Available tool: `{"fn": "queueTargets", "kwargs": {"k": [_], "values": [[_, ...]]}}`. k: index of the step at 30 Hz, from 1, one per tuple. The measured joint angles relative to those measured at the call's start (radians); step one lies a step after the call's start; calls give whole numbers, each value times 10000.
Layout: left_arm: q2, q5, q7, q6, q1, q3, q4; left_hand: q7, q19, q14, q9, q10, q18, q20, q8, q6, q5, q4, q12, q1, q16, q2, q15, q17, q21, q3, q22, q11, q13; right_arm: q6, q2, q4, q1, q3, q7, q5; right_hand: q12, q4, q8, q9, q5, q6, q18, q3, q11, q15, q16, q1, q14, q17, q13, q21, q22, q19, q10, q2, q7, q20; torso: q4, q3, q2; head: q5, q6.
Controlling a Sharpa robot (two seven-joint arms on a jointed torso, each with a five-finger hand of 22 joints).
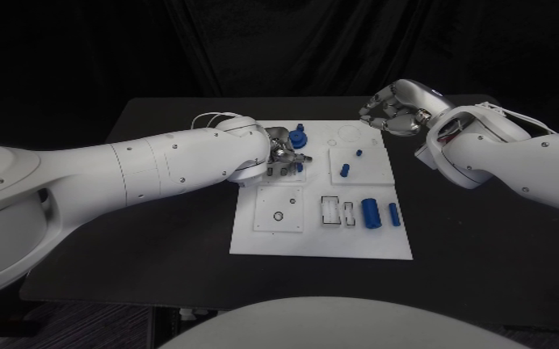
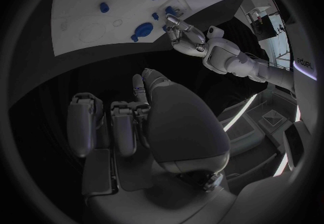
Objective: Assemble the parts on the task board
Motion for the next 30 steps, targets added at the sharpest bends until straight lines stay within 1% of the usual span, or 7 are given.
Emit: {"fn": "queueTargets", "kwargs": {"k": [8, 12, 20, 22, 24, 26, 30], "values": [[62, -1, -2, 25, 0, 1, -54, 0, 0, 0, -10, -1, 0, 0, -56, 0, 0, 0, 0, 0, 0, 0, 0, 0, 0, 0, 0, 0, 3, 41, -1, 12, 0, 0, -33, 0, 0, 0, 0, 1, 0, 0, 0, 0, 0, 0, 0, 0, 0, 0, -1, 0, 0, 0, 0, 0, 0, 0, 0, 0, 0, -40, 0], [107, -1, -2, 50, -1, 1, -96, 0, 0, 0, -19, 0, -1, 0, -96, 0, 0, 0, 1, 38, 0, -37, 0, 0, 0, 0, 0, 1, 3, 56, -4, 20, 0, 0, -49, 0, 0, 0, 0, 1, 0, 0, 0, 0, 0, 0, 0, 0, 0, 0, -1, 0, 0, 0, 0, 0, 0, 0, 0, 1, 1, -44, 0], [173, -1, -2, 93, -4, 1, -183, 0, 0, 0, -33, -1, -1, 0, -243, 0, 0, -29, 2, 119, 0, -36, 1, 0, 0, 29, 0, 2, 5, 88, -3, 26, 0, 1, -78, 0, 0, 0, 0, 1, 0, 0, 0, 0, 0, 0, 0, 0, 0, 0, -2, 0, -1, 0, 0, 0, 0, 0, -12, 10, 5, -18, 0], [185, -1, -1, 95, -4, 1, -208, 0, 0, -1, -41, -2, -1, 0, -309, 0, 48, -43, 28, 180, 0, -59, 1, 0, 0, 42, 0, 2, 6, 98, 0, 26, 0, 1, -84, 0, 0, 0, 0, 2, 0, 0, 0, 0, 0, 0, 0, 0, 0, 0, -2, 0, -1, 0, 0, 0, 0, 0, -13, 12, 9, -12, 0], [187, -1, 0, 96, -4, 1, -223, 22, 0, -2, -43, -4, 0, 0, -364, 21, 109, -68, 31, 204, 0, -31, 2, 0, 0, 67, 0, 4, 6, 106, 6, 25, 0, 1, -89, 0, 0, 0, 0, 2, 0, 0, 0, 0, 0, 0, 0, 0, 0, 0, -2, 0, 3, 0, 0, 0, 0, 0, -14, 12, 11, -12, 0], [187, -2, 0, 99, -5, 1, -243, 36, 0, -3, -43, -19, -1, 0, -449, 36, 155, -70, 38, 282, 0, -66, 3, 0, 0, 70, 0, 19, 6, 115, 16, 19, 0, 1, -92, 0, 0, 0, 0, 2, 0, 0, 0, 0, 0, 0, 0, 0, 0, 0, -2, 0, 8, 0, 0, 0, 0, 0, -13, 12, 16, -16, 0], [187, -2, -1, 113, -8, 1, -268, 36, 0, -17, -43, -20, 0, 0, -522, 36, 269, -125, 55, 347, 1, -80, 16, 0, 0, 125, 0, 20, 5, 131, 19, 10, 0, 1, -98, 0, 0, 0, 0, 2, 0, 0, 0, 0, 0, 0, 0, 0, 0, 0, -3, 0, 7, 0, 0, 0, 0, 0, -12, 11, 15, -35, 0]]}}
